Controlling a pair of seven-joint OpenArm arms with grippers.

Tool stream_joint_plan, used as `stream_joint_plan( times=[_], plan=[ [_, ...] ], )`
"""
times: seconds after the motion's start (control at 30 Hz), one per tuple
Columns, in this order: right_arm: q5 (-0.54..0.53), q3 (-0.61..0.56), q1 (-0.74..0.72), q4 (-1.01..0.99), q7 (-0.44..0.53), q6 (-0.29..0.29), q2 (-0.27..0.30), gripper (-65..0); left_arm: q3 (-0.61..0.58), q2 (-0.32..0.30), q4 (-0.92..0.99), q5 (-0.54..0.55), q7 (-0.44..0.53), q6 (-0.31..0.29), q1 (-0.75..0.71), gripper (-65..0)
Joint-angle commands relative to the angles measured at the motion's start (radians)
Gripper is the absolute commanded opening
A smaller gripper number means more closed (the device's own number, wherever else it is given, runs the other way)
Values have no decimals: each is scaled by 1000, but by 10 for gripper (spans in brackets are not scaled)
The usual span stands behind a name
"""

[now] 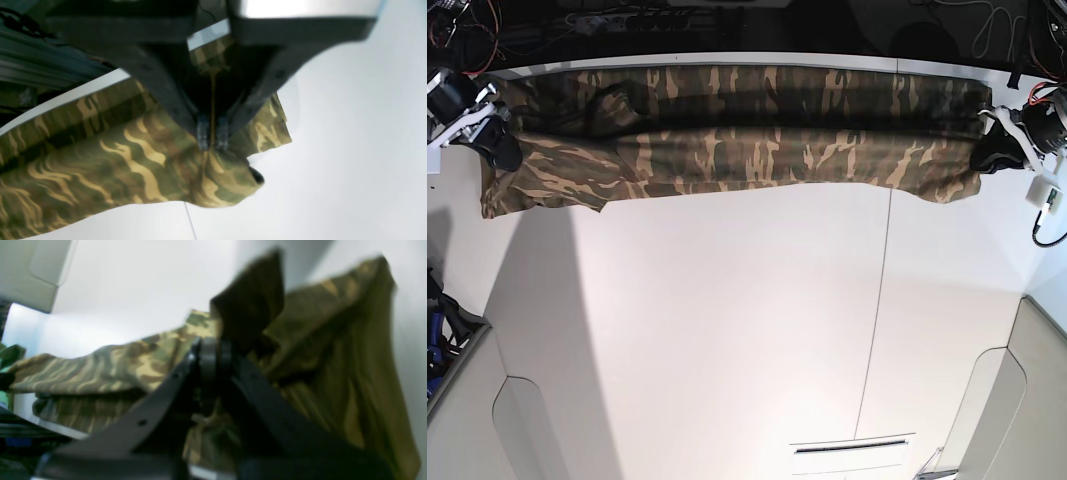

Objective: Fold the T-shirt properly
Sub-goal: 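Fold the held edge over with both grippers and release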

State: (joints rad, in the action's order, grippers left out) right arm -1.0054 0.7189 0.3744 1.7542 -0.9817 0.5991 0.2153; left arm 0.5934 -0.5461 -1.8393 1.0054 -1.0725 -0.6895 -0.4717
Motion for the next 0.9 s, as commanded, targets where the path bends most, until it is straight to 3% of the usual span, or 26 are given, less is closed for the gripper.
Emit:
stream_joint_plan(
  times=[0.0,0.13,0.27,0.37,0.4,0.43,0.57,0.87],
  plan=[
    [-23,7,10,17,15,8,7,-650,11,-19,-11,-1,13,-9,-14,-650],
    [52,7,21,17,16,7,-26,-650,11,-19,-6,-1,18,-9,-28,-648],
    [107,7,19,16,15,6,-33,-650,11,-19,-6,0,19,-9,-28,-484],
    [111,7,19,16,16,0,-33,-350,11,-19,-6,0,22,-9,-27,-391],
    [111,8,18,16,16,0,-32,-290,11,-19,-6,0,26,-9,-27,-382],
    [111,8,16,16,16,0,-28,-273,11,-19,-6,0,29,-9,-27,-380],
    [78,34,7,17,16,-1,-12,-275,17,-19,-6,1,42,-9,-27,-380],
    [8,257,-43,53,1,0,-14,-275,174,-19,-6,70,39,-9,-31,-380]
  ],
)
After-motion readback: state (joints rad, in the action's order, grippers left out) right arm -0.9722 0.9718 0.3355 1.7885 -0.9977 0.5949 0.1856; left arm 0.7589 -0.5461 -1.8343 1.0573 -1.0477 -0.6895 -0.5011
